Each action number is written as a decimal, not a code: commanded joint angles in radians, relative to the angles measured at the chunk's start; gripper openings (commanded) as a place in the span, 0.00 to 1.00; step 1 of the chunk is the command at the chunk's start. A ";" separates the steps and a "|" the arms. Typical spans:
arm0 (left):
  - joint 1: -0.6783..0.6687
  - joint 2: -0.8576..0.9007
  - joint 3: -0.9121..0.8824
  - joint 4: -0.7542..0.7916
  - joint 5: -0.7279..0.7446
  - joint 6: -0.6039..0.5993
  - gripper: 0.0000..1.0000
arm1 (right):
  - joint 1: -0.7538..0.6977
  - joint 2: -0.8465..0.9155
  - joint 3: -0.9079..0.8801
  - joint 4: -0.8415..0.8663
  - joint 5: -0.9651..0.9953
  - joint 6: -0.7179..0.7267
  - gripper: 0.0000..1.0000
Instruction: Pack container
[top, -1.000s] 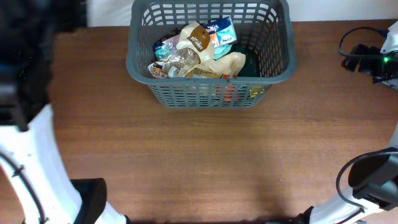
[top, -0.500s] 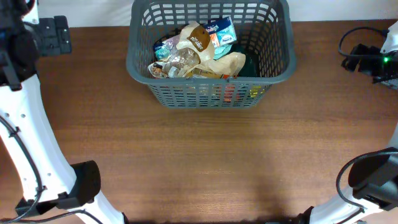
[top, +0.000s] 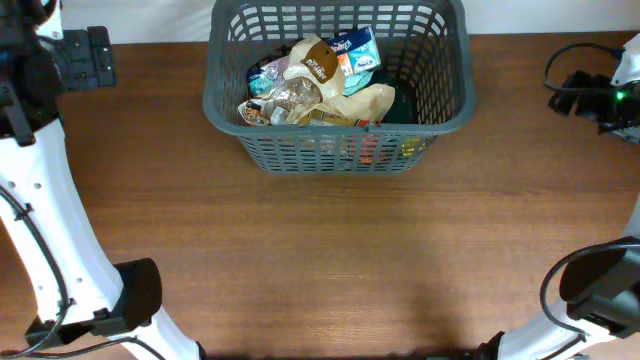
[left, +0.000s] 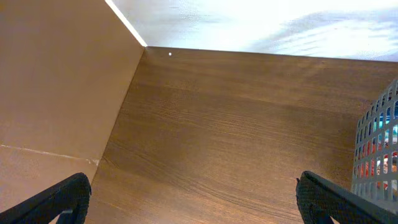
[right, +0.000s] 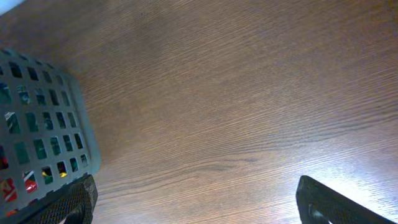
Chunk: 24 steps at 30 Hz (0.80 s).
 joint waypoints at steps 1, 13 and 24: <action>0.003 -0.014 0.010 -0.002 -0.010 -0.018 0.99 | 0.042 -0.044 -0.005 0.003 -0.005 0.008 0.99; 0.002 -0.014 0.010 -0.002 -0.010 -0.018 0.99 | 0.334 -0.270 -0.005 0.003 0.004 0.003 0.99; 0.002 -0.014 0.010 -0.002 -0.010 -0.018 0.99 | 0.394 -0.762 -0.479 0.711 0.262 -0.003 0.99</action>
